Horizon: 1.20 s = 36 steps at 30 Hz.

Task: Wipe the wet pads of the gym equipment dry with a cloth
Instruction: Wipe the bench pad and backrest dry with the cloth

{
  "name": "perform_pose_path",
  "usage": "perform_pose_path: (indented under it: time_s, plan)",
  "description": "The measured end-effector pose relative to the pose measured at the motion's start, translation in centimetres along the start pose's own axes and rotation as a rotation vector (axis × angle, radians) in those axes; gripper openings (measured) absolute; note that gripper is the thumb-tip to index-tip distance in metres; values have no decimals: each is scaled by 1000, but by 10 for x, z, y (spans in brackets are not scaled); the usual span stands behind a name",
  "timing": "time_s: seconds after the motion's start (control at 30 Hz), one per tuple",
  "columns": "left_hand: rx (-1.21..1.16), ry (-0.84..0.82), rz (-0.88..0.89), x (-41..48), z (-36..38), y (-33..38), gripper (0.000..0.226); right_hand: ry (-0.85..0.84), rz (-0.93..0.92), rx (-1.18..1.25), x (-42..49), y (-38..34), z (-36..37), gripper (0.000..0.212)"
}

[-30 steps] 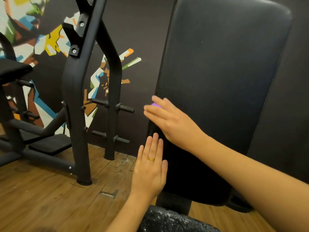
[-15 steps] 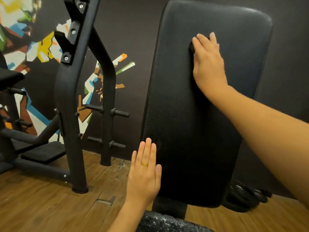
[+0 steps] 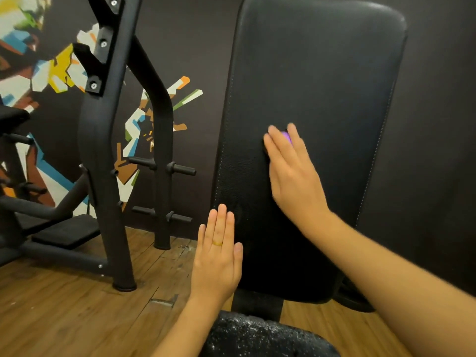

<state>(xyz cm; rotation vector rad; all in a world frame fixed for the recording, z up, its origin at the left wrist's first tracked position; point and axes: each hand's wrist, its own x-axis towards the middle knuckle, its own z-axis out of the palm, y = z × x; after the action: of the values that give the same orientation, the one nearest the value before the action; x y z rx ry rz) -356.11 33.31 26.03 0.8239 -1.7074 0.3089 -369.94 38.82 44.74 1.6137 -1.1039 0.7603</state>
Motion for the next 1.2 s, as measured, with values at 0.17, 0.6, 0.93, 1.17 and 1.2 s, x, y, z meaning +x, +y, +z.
perform_pose_path:
  time_s: [0.17, 0.6, 0.93, 1.17, 1.2]
  plan:
    - [-8, -9, -4, -1, 0, 0, 62, -161, -254, -112, -51, 16, 2, 62]
    - [-35, -63, -46, 0, -4, 2, 62, -135, 43, 43, -51, -25, 11, 66]
    - [98, -122, 152, -1, -16, 1, 63, -74, 32, 130, -54, -22, 6, 60]
    - [110, -136, 168, -2, -16, -9, 62, -117, -37, 218, -42, -14, 9, 70]
    - [127, -169, 153, -2, -19, -9, 61, -164, -50, 227, -36, -11, 5, 74]
